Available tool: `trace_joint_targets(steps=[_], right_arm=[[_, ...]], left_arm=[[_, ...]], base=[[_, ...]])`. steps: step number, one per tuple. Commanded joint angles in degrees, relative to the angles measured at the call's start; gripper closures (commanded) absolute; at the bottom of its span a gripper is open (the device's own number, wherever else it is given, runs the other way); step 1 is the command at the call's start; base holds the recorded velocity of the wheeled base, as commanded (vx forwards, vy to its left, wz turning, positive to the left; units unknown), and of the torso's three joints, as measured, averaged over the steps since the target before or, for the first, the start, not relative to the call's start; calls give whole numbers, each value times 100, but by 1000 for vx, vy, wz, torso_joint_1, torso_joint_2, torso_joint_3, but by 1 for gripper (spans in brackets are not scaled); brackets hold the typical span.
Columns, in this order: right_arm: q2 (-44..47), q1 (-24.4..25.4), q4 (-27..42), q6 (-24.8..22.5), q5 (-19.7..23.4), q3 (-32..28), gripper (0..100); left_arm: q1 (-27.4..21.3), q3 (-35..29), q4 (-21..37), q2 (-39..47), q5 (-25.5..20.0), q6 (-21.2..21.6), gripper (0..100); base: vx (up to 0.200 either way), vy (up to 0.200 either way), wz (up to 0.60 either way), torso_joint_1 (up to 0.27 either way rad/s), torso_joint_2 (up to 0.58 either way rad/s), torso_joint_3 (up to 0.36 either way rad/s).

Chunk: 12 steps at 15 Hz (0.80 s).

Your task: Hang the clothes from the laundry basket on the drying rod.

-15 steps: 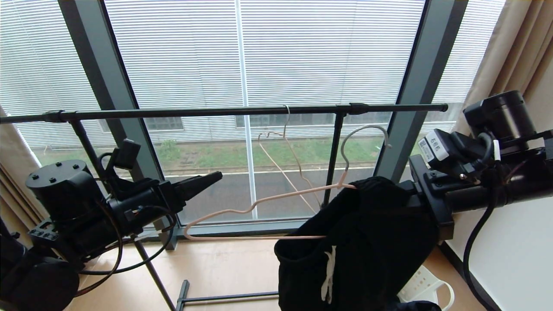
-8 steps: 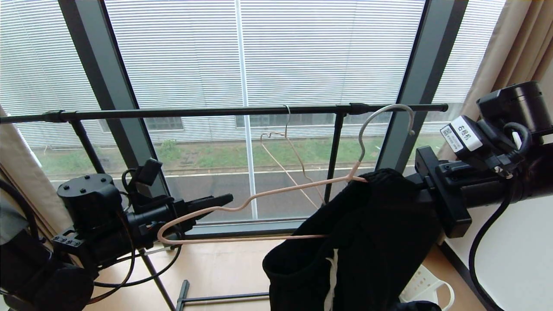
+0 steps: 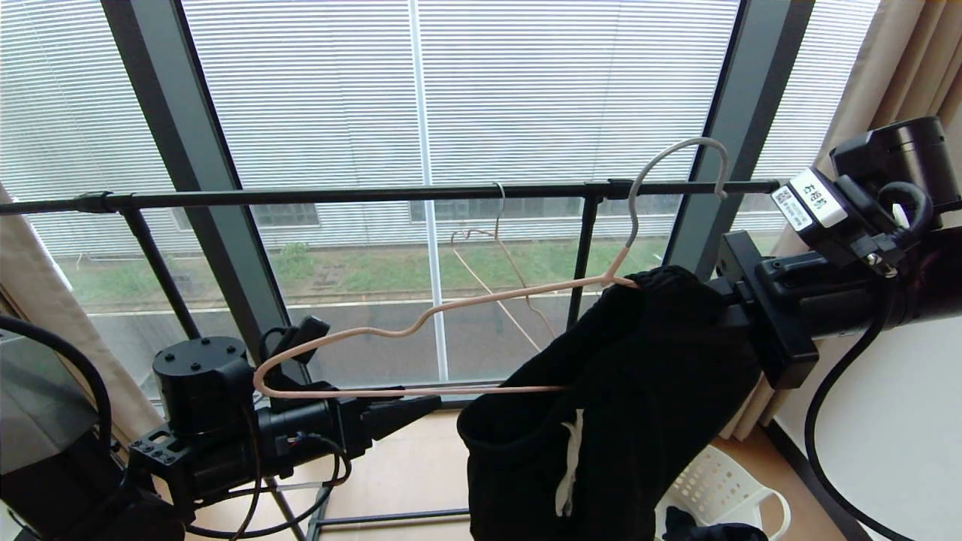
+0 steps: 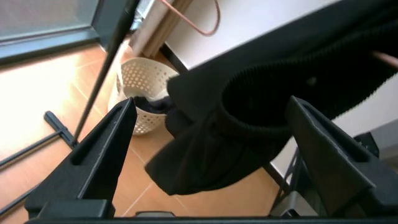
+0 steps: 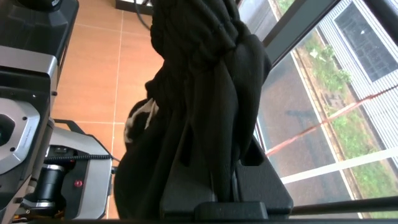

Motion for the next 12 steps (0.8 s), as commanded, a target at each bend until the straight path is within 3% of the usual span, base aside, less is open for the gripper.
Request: trace_joint_targets(steps=[1,12], right_arm=[[61,9,0,0,5,-18,100],[78,211,-9,0,146,-18,100]], left_arm=[[-148,54,-4,111,0,-1,0],[-368,46,23,269,0,105,0]], base=[[0,0,0,0,0,0],[0,0,0,0,0,0]])
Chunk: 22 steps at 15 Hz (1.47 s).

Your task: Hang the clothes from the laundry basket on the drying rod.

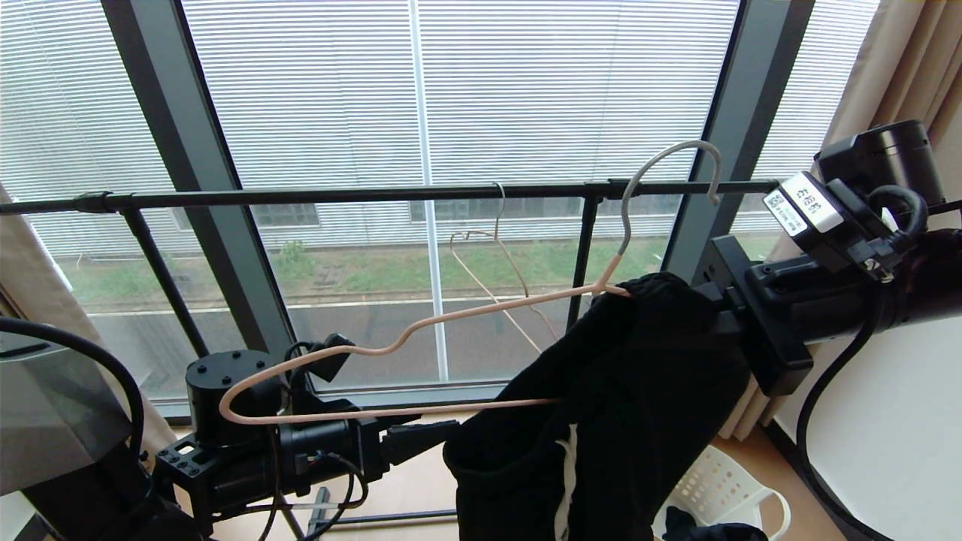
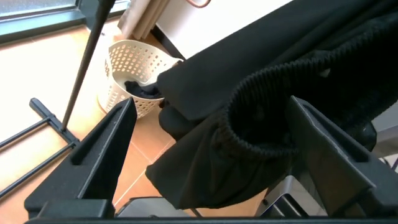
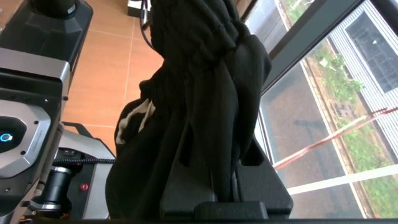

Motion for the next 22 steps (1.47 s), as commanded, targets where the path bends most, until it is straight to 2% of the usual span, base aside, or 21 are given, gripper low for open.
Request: trace_joint_targets(steps=[1,3,5,12,15,21,22], right_arm=[[15,26,-1,-2,2,-7,100],[6,70,-1,-2,2,-7,100],[6,70,-1,-2,2,-16,100],[-99,219,-1,-2,19,46,100],[-108,316,-1,-2,28,134,100],[-249,324,-1,7,116,134,100],[-249,324,-1,7,116,134,100]], left_arm=[[-36,8,1,46,1,56,0],[-80,96,10,90,1,469,0],[-115,140,10,134,10,627,0],[-159,148,10,204,19,706,0],[-168,201,27,240,19,917,0],[-186,166,177,240,45,943,0],[-186,166,177,240,45,935,100]], base=[[0,0,0,0,0,0],[0,0,0,0,0,0],[0,0,0,0,0,0],[0,0,0,0,0,0],[0,0,0,0,0,0],[0,0,0,0,0,0],[0,0,0,0,0,0]])
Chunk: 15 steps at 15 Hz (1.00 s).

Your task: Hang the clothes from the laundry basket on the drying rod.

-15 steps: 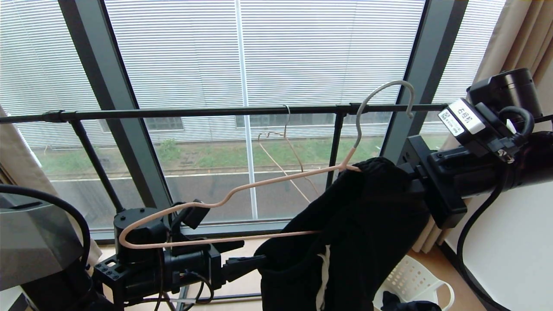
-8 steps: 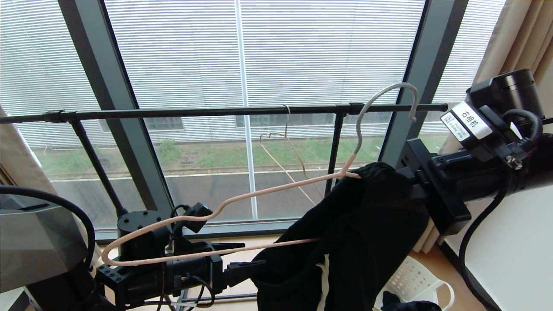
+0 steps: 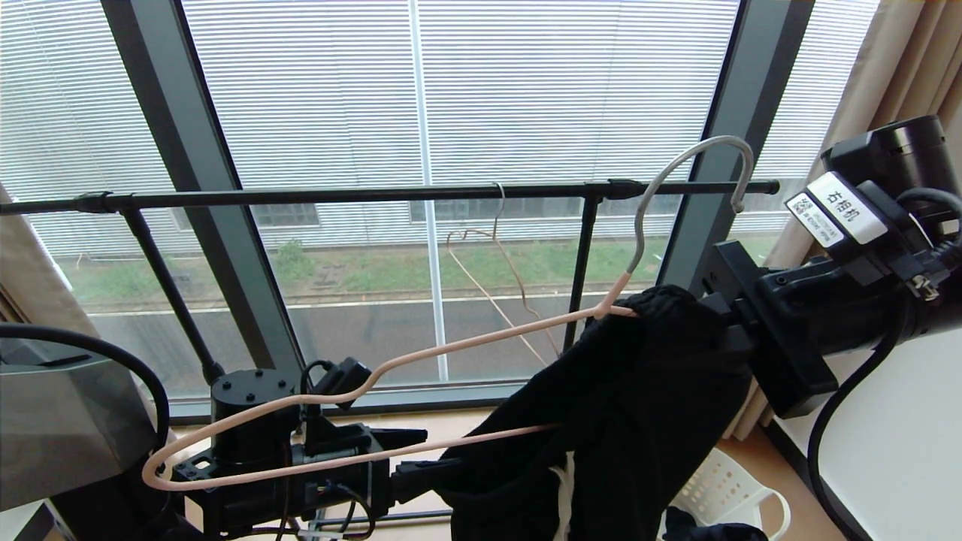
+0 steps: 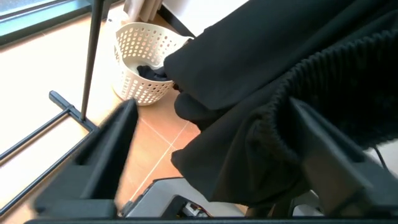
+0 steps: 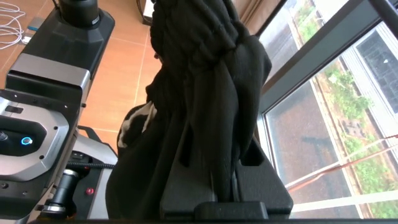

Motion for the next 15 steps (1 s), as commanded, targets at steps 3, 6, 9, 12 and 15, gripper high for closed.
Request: trace_joint_targets(steps=[3,6,9,12,15], right_arm=[[-3,0,-9,-2,3,2,100],[32,-9,-9,-2,-6,-24,100],[32,-158,-9,-2,3,20,100],[14,-483,-1,-2,3,169,100],[14,-712,-1,-2,-6,319,100]], left_arm=[[-2,6,-10,6,0,1,100],[7,-11,-19,6,9,1,100],[25,-11,-28,6,9,1,100],[139,-64,-45,-12,9,1,100],[288,-99,-54,-21,9,10,100]], base=[[0,0,0,0,0,0],[0,0,0,0,0,0],[0,0,0,0,0,0],[0,0,0,0,0,0],[0,0,0,0,0,0]])
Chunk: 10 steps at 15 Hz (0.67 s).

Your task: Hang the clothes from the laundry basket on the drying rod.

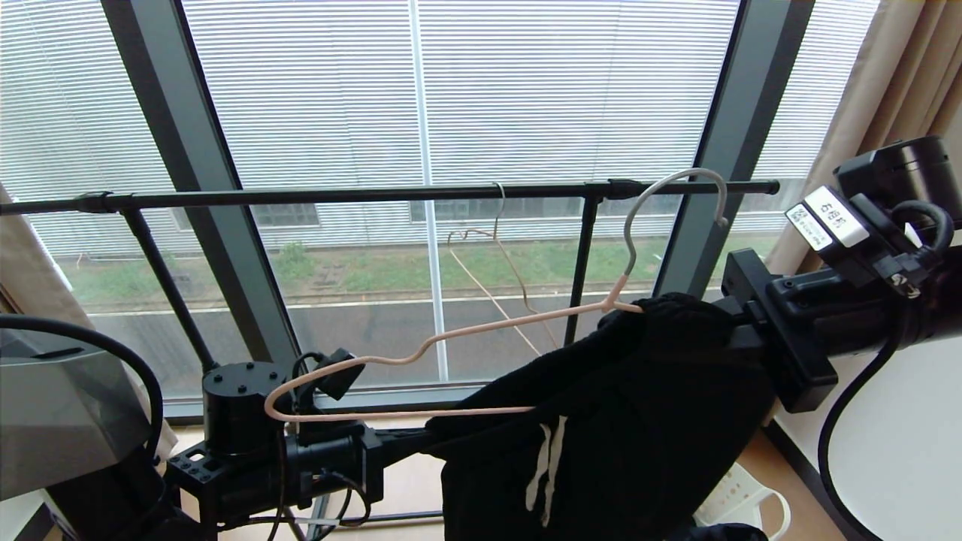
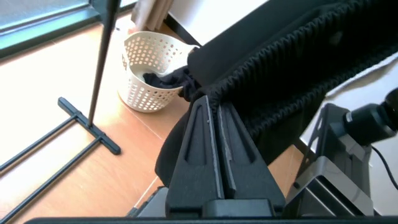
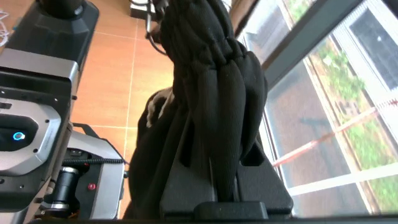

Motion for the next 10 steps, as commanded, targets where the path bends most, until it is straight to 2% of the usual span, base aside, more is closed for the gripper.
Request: trace_joint_targets(steps=[1,3,6,10], right_arm=[[-10,-194,5,-11,-11,140,100],[-28,-326,-100,-11,-20,325,100],[-28,-554,-671,-11,-108,808,100],[113,-783,-680,-28,-143,914,100]], left_arm=[[104,-34,1,-12,-1,19,100],[140,-51,-8,-39,-1,28,100],[210,-42,1,-109,-1,107,100],[298,-51,1,-162,-1,186,100]], base=[[0,0,0,0,0,0],[0,0,0,0,0,0],[0,0,0,0,0,0],[0,0,0,0,0,0]])
